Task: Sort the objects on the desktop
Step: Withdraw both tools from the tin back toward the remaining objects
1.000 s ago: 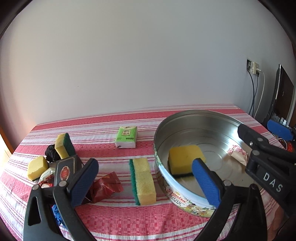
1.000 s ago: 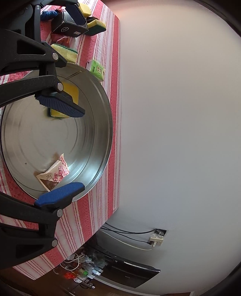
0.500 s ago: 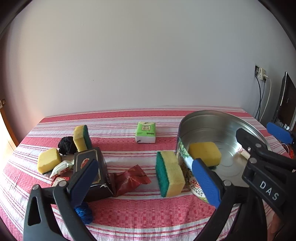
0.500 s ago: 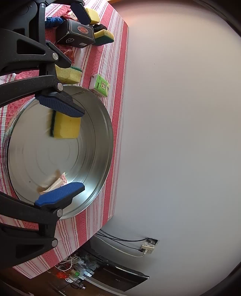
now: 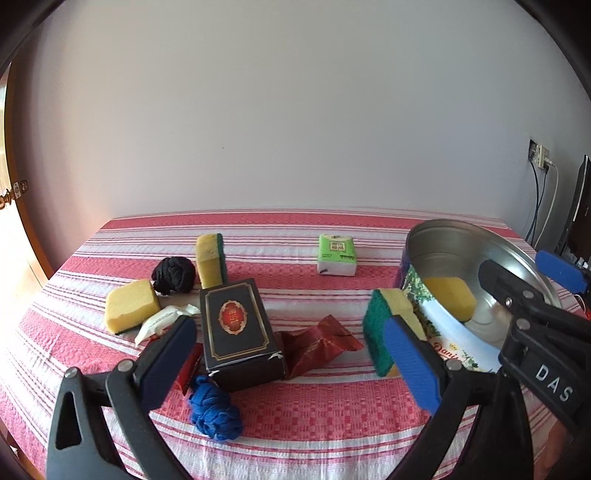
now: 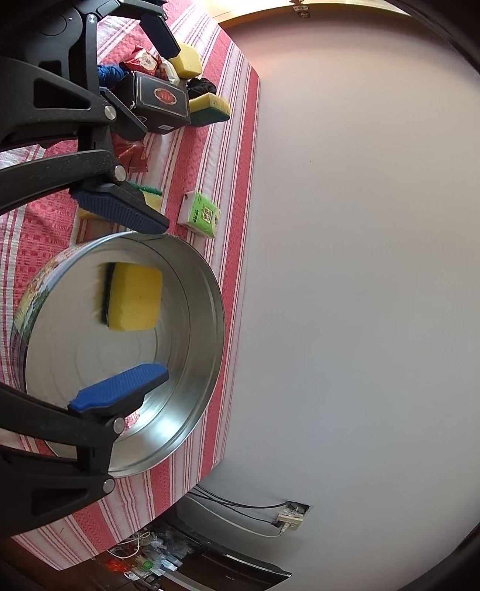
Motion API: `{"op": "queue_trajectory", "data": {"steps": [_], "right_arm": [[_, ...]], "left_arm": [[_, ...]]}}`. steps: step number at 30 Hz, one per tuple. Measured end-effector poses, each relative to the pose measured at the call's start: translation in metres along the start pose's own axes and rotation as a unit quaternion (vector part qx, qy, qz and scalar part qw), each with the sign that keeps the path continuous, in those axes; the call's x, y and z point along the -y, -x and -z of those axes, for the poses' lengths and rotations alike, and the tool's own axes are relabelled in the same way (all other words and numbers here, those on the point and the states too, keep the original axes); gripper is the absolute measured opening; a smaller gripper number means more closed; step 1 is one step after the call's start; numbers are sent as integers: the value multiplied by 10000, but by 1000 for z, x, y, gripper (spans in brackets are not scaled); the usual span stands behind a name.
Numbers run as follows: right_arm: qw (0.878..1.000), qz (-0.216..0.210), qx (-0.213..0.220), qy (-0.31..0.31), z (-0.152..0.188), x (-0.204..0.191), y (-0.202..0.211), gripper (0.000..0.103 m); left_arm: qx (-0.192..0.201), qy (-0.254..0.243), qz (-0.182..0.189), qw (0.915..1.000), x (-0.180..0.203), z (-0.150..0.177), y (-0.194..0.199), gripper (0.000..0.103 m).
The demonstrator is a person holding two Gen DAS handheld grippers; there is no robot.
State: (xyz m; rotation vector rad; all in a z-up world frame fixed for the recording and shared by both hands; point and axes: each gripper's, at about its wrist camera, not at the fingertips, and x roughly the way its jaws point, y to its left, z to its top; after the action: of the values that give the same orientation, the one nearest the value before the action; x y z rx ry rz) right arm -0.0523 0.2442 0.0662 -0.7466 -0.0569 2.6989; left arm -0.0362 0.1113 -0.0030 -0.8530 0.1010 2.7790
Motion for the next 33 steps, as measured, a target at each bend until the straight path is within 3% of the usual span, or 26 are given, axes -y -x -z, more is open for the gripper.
{"op": "queue_trajectory", "data": {"steps": [5,12,17,21,24,29,33], "right_arm": [[9991,-397,-87,-75,9,-11,2,75],[9943,-1041,-247,-33,24,-33,-1,75],[9888,-1443,-365,72,31,-56,-4,74],[9837,-1693,-604,9,34,-65,-12,58],[9786,-1918,-748,-40,39,-69,-15,49],[9749,-2081,-792,-9,40,-77,-14,49],[9737,-2132,-801,-13,41,-80,-12,49]], "left_arm": [[-54,20,-298,9995,-32,9,8,102],[-87,165,-1123,9935,-95,25,20,102],[-225,440,-1352,9896,-130,34,20,102],[-389,645,-1189,9900,-144,38,15,102],[-405,429,-1186,9912,-139,41,13,102],[-547,286,-578,9964,-123,35,0,102],[-852,506,-602,9933,-119,23,-27,102]]}}
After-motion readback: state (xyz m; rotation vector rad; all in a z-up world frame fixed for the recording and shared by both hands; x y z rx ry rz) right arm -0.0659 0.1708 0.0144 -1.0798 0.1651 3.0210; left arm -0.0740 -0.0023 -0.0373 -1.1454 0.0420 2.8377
